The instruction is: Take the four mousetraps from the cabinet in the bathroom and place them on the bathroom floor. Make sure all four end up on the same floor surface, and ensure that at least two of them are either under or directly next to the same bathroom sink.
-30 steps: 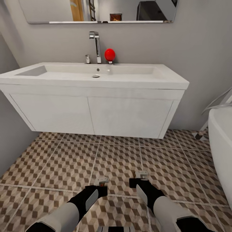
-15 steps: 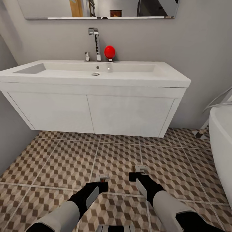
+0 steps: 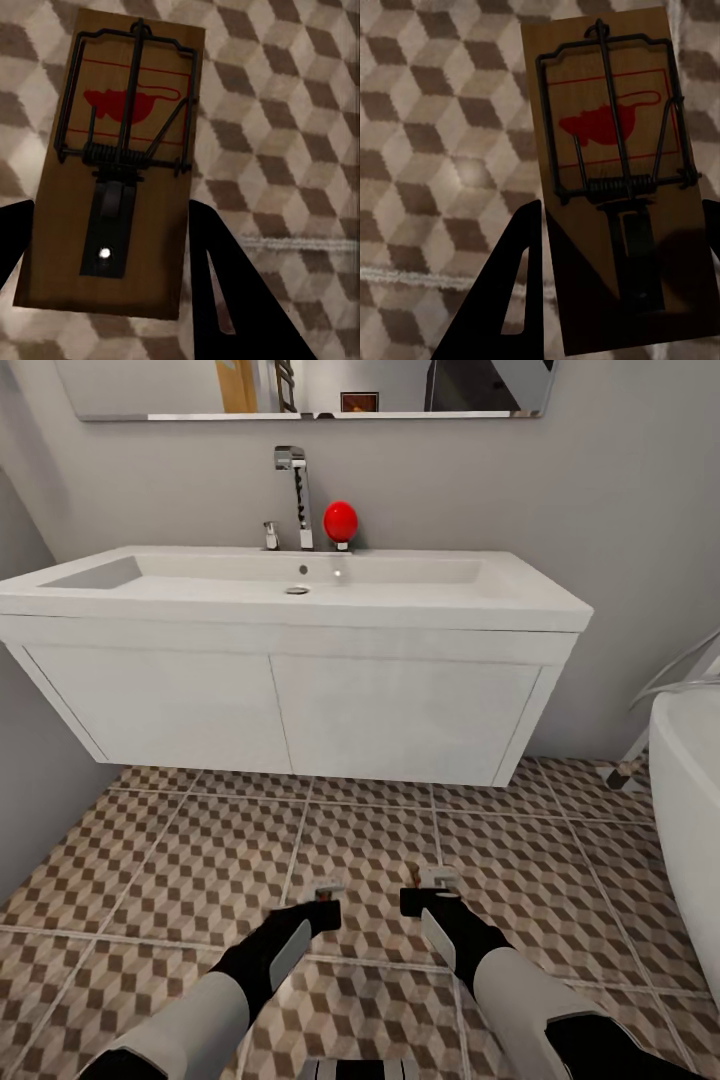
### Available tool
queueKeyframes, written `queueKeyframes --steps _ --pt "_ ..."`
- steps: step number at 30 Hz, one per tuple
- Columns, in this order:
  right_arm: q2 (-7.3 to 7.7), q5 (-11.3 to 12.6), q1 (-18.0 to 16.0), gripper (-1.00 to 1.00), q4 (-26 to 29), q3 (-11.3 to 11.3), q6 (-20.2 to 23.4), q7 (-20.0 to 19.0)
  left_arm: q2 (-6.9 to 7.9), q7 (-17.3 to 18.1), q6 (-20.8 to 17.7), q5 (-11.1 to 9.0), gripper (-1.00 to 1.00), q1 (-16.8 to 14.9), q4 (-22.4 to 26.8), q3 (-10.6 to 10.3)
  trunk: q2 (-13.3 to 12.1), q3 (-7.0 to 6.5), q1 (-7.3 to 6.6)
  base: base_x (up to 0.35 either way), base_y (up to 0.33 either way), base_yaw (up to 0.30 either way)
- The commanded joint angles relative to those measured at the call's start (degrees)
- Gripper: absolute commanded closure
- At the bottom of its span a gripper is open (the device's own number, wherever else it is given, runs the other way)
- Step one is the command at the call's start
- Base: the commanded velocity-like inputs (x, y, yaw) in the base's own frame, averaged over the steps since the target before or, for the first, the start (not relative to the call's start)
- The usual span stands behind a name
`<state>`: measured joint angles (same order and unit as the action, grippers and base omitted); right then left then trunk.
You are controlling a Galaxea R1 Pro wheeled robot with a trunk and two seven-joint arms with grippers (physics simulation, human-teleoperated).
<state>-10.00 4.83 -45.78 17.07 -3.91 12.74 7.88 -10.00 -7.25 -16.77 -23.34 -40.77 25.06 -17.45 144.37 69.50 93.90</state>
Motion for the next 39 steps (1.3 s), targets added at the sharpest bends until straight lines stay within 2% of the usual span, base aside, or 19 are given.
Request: queueKeyframes --steps 1,9,15,19,23,25,27,30,33,37,39 --pt "0.00 0.62 -0.01 1.00 0.16 -0.39 0.27 0.37 0.00 -0.54 -0.23 -0.23 1.00 -0.25 0.30 -0.21 0.02 0.05 -0.01 0.000 0.000 0.000" --pt "0.00 0.62 -0.27 1.00 1.11 -0.40 0.28 0.38 0.00 -0.50 0.36 -0.22 1.00 -1.76 1.92 -0.22 0.02 0.05 -0.01 0.000 0.000 0.000" --pt "0.00 0.62 -0.35 1.00 1.41 -0.40 0.29 0.38 0.00 -0.44 3.76 -0.22 1.00 -1.95 3.25 -0.28 0.02 0.05 -0.01 0.000 0.000 0.000" --pt "0.00 0.62 -0.36 1.00 1.50 -0.40 0.28 0.38 0.00 -0.41 4.44 -0.11 1.00 -2.00 3.45 -0.29 0.02 0.05 -0.01 0.000 0.000 0.000" --pt "0.00 0.62 -0.40 1.00 1.56 -0.40 0.27 0.38 0.00 -0.40 4.63 1.58 1.00 -2.04 3.56 -0.30 0.02 0.05 -0.01 0.000 0.000 0.000" --pt "0.00 0.62 -0.44 1.00 1.56 -0.42 0.27 0.37 0.00 -0.38 4.54 3.40 1.00 -2.10 3.56 -0.28 0.02 0.05 -0.01 0.000 0.000 0.000" --pt "0.00 0.62 -0.59 1.00 1.56 -0.43 0.27 0.36 0.00 -0.27 4.27 4.31 1.00 -2.35 3.46 -0.26 0.02 0.05 -0.01 0.000 0.000 0.000" --pt "0.00 0.62 -1.09 1.00 1.58 -0.43 0.27 0.32 0.00 -0.07 3.17 5.27 1.00 -4.01 3.08 -0.23 0.02 0.05 -0.01 0.000 0.000 0.000" --pt "0.00 0.62 -1.49 1.00 1.57 -0.47 0.27 0.30 0.00 0.07 2.27 5.72 1.00 -6.49 2.12 -0.16 0.02 0.05 -0.01 0.000 0.000 0.000" --pt "0.00 0.62 -1.98 1.00 1.57 -0.48 0.33 0.30 0.00 0.14 1.90 5.88 1.00 -7.76 0.00 -0.13 0.02 0.05 -0.01 0.000 0.000 0.000" --pt "0.00 0.66 -3.38 1.00 1.57 -0.49 0.81 0.34 0.00 0.19 1.76 5.88 1.00 -8.42 -1.10 -0.13 0.02 0.05 -0.01 0.000 0.000 0.000"
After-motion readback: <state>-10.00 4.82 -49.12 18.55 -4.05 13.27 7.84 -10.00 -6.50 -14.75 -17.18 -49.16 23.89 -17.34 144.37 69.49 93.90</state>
